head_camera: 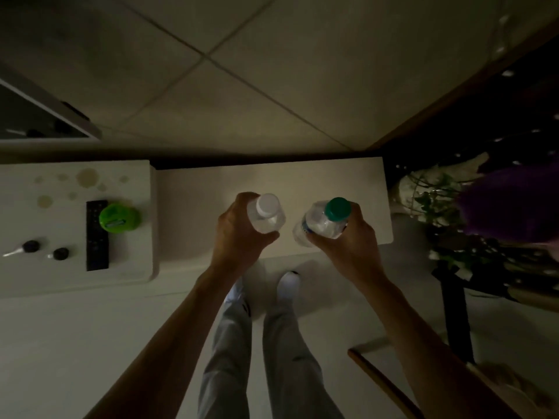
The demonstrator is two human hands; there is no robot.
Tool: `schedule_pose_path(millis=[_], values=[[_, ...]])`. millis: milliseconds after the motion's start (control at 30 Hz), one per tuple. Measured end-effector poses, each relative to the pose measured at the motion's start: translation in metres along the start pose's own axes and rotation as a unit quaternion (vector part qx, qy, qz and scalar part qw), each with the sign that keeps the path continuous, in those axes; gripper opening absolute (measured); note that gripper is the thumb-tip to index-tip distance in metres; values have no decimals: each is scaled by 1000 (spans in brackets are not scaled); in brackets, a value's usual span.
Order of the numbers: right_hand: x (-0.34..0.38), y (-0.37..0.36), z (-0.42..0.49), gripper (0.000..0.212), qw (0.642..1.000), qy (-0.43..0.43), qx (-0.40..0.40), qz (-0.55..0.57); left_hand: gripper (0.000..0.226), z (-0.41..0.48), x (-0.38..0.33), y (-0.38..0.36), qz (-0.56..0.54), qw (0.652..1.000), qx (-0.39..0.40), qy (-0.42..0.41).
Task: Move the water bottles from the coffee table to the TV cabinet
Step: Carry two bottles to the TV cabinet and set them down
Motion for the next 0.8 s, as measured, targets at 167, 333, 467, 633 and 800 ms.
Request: schedule_pose_path(millis=[167,333,467,633,800], values=[[-41,-25,53,76,1000,13,-2,5,69,43,22,-39,9,1000,-11,5],[-65,-47,103,76,999,50,13,-8,67,85,36,-75,14,1000,-10,0],[-82,-64,140,73,996,80,22,-15,68,119,49,-100,23,1000,-9,-7],[-104,-80,178,69,992,115,42,-18,66,150,59,-127,32,999,2,-19],[-115,-91,196,65,987,142,71,-27,64,167,67,-146,39,999,-2,-16]])
Point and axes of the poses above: each hand's wrist, its own z-axis towards the middle knuckle, its own y-axis out of the back of the hand, x = y × z, the point moved 7 cm from there along z, towards the middle knuckle, and after that the axes turned 13 degrees about z, right-handed, at the moved point
